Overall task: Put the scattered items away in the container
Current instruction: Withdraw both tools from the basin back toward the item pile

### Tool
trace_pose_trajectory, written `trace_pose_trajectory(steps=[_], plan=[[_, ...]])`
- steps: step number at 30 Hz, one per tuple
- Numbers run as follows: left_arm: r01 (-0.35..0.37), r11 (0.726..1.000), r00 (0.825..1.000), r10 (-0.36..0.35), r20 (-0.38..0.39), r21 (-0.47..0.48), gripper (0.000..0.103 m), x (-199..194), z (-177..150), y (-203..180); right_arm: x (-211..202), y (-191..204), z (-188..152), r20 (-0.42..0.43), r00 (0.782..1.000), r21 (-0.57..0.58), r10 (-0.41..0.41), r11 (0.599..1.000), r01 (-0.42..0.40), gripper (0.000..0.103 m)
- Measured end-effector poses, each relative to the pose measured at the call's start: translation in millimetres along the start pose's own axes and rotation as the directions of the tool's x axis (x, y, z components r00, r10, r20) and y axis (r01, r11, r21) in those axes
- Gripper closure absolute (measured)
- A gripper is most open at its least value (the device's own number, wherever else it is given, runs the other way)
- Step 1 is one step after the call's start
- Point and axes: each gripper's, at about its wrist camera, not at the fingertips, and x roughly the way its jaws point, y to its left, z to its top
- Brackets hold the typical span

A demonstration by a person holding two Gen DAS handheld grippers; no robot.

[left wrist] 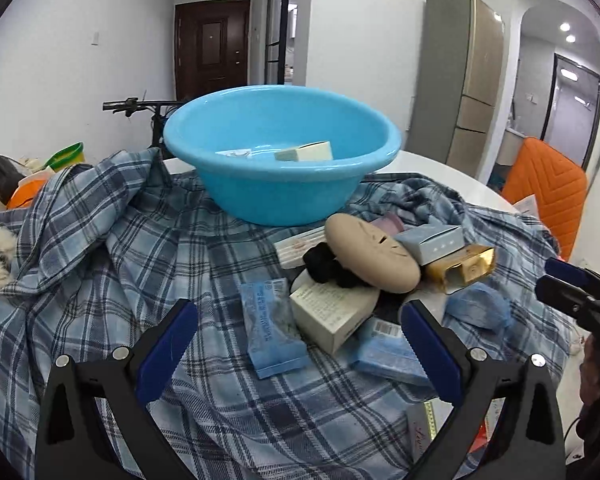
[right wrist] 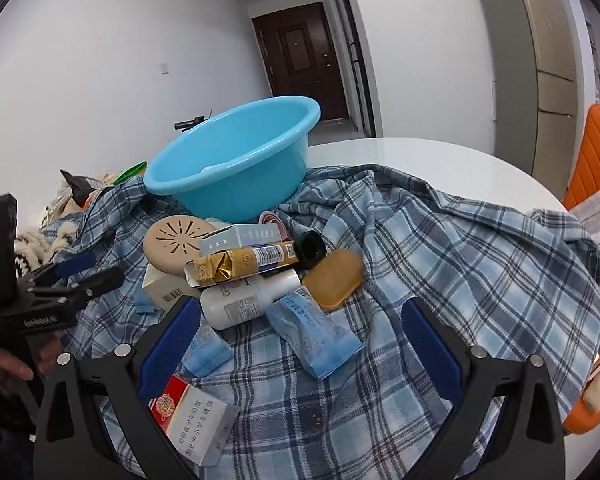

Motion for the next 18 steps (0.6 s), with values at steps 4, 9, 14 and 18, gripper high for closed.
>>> trace_pose_trajectory(steps=[4, 9, 14, 18], plan=[[0.002, 0.999, 1.000, -0.001, -0.002, 0.032, 0.000, 0, 5, -2, 0, 3, -1, 0.006, 1.000, -0.025, 0.008, 1.000, -0.008, 0.003], [0.029, 0.999, 0.999, -0.028, -0.018, 0.033, 0.000, 2, 7, -3, 4, 9, -8, -0.017, 1.000, -0.066, 0.025, 0.997, -0.026, 0.003], [0.035, 0.997, 0.999, -0.032, -0.040, 0.075, 0.000, 6, 8, -10, 8, 14, -14, -0.042, 0.999, -0.126, 0.011, 0.992, -0.016, 0.003], [0.050, 0.994, 0.997, -0.044, -0.057, 0.100, 0.000, 10, 8, -16, 12, 15, -16, -0.056, 0.998, -0.150, 0.002, 0.989, -0.011, 0.003]])
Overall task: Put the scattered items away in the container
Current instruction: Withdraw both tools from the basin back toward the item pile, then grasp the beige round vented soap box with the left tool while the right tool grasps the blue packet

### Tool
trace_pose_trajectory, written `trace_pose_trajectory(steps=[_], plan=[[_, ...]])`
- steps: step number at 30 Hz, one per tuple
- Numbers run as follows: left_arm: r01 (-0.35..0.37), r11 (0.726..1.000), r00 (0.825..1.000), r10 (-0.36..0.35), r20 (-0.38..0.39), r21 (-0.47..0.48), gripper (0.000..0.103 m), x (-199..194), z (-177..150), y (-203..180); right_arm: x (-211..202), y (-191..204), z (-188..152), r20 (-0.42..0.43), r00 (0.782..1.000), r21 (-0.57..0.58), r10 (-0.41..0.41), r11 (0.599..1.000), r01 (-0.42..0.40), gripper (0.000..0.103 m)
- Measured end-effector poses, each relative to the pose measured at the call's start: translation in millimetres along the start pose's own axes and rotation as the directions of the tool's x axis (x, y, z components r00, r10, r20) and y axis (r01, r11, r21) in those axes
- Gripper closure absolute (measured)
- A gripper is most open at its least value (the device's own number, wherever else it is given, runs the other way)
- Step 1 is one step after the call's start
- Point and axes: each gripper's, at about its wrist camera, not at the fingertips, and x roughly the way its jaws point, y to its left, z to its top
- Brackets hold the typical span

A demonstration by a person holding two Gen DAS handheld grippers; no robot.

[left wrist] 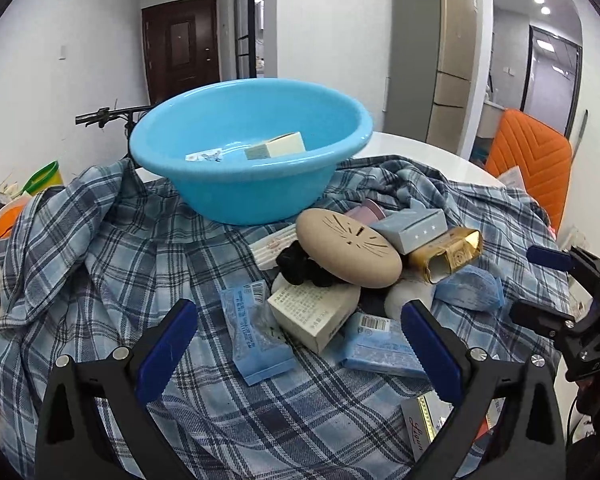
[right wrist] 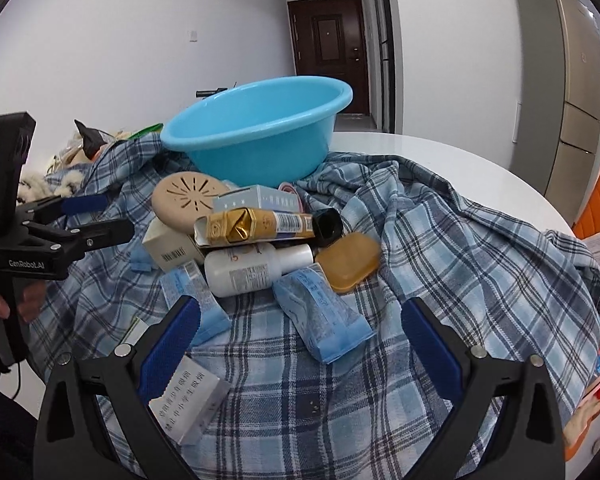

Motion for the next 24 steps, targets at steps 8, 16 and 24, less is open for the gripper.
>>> trace_pose_trajectory(steps=[8, 16, 24], plan=[[0.060, 0.996, 0.997, -0.056, -0.053, 0.073, 0.000, 8, 0, -16, 25, 8, 4, -0.056, 0.998, -0.210, 0.004, 0.977, -0.015, 0.003], [0.118, 0.983, 0.991, -0.107, -0.086, 0.140, 0.000, 14, -3, -36, 48, 7, 3, -0.110, 0.994, -0.295, -0.003, 0.955, -0.030, 0.006], [0.115, 0.987, 0.991, -0.106, -0.085, 0.111, 0.000, 16, 0, -30, 63, -18, 1, -0.170, 0.984, -0.158, 0.044, 0.985, -0.072, 0.065]])
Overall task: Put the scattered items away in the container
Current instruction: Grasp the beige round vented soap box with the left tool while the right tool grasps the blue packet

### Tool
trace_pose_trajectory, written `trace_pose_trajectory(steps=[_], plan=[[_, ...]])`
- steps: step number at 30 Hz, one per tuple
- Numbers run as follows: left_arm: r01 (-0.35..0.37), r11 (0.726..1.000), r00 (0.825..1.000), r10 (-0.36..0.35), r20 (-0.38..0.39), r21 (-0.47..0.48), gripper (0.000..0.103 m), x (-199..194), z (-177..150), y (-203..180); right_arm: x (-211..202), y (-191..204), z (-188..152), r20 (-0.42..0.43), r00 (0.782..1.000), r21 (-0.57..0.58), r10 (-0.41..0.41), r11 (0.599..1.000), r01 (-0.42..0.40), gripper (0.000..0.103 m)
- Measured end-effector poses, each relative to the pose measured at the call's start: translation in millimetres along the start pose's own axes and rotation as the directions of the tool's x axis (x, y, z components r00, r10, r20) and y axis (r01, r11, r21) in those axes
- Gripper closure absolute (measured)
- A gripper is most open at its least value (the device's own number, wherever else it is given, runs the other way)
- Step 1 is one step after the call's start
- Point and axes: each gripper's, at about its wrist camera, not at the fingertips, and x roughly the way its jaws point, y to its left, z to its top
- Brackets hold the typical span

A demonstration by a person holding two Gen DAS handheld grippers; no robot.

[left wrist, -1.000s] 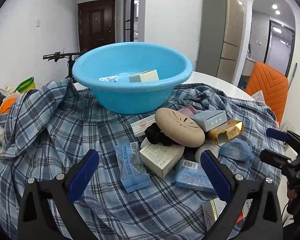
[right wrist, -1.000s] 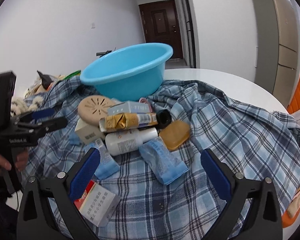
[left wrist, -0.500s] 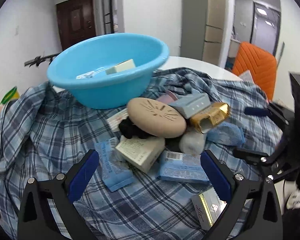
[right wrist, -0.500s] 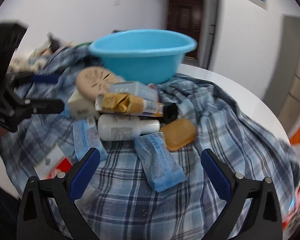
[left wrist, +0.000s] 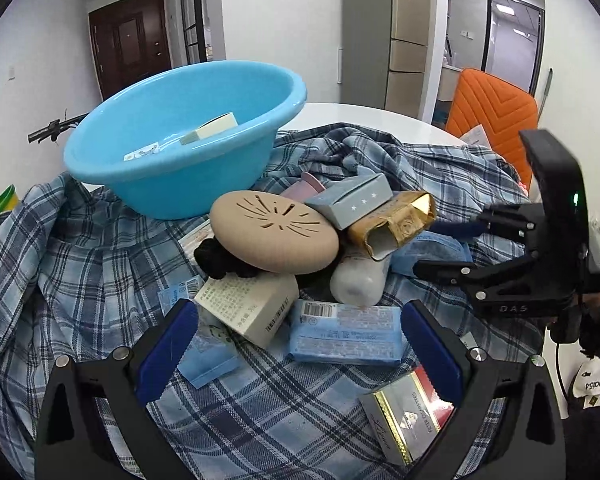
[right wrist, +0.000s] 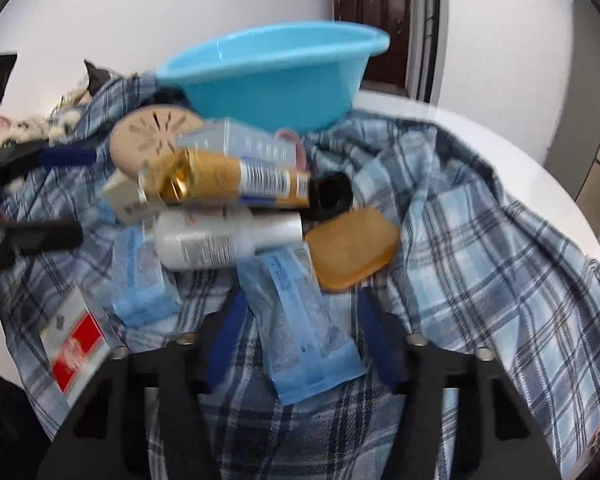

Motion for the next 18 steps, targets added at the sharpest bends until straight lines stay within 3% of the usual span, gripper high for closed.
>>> trace_pose_trajectory(steps=[1, 4, 7, 13, 18], plan=[[0.001, 1.000, 1.000, -0.001, -0.001, -0.006, 0.000, 0, 0, 1, -1, 3, -1, 0.003, 1.000, -0.019, -0.003, 1.000, 0.003, 0.072], [0.004, 1.000, 1.000, -0.004, -0.006, -0.020, 0.000, 1, -1, 3, -16, 11, 0, 0.035, 0.999, -0.025, 0.004, 1.000, -0.003, 0.077], [0.009, 1.000, 1.000, -0.009, -0.009, -0.029, 0.000, 3, -1, 5, -28, 11, 4, 0.055, 0.996, 0.016, 0.064, 0.998, -0.065, 0.078], [-0.002, 1.000, 1.000, 0.003, 0.007, -0.027, 0.000, -1, 2, 9, -39, 20, 10, 0.089, 0.996, -0.006, 0.030, 1.000, -0.030, 0.078], [-0.041, 0.997, 0.999, 0.039, 0.028, 0.068, 0.000, -3, 12, 10, -39, 16, 6, 0.086, 0.996, 0.012, 0.029, 0.999, -0.030, 0.078]])
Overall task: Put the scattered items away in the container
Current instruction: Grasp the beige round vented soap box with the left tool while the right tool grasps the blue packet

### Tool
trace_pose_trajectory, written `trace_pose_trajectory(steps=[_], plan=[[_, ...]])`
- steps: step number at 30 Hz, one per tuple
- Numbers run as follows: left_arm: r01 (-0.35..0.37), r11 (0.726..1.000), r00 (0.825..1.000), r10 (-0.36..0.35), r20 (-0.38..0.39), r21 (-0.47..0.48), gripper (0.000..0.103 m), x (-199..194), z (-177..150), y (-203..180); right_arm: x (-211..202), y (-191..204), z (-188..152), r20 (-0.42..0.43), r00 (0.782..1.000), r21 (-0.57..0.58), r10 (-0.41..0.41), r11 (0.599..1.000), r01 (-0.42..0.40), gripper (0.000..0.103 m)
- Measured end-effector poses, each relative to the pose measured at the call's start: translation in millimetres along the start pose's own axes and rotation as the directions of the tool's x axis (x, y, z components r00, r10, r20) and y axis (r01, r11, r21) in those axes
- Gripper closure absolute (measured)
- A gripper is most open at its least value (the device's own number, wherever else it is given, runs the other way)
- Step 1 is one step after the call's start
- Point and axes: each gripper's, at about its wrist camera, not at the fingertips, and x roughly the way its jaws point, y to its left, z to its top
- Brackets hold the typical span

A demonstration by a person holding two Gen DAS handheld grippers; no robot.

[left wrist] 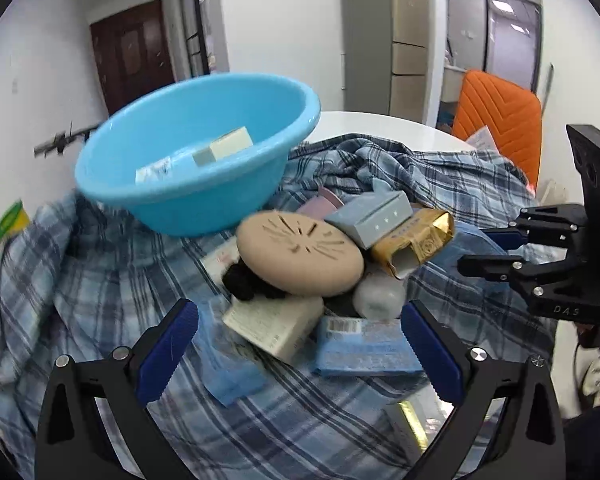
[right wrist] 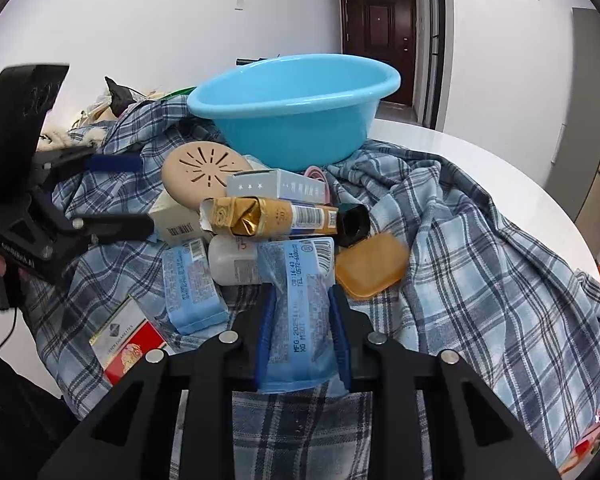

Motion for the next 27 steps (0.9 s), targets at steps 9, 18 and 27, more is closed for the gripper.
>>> trace_pose_trajectory(steps=[9, 18, 27], plan=[[0.065, 0.933, 0.997, -0.048, -0.057, 0.353, 0.000, 15, 26, -16, 1, -4, -3, -0.011, 1.000, 0.022, 0.014, 1.000, -0.013, 0.078], [0.106, 0.907, 0.993, -0.076, -0.087, 0.408, 0.000, 34, 41, -14, 6, -5, -2, -0.014, 1.000, 0.043, 0.024, 0.999, -0.024, 0.078], [0.145, 0.901, 0.986, -0.097, -0.135, 0.409, 0.023, 56, 40, -9, 4, -6, -2, -0.018, 1.000, 0.054, 0.010, 0.999, -0.009, 0.078]])
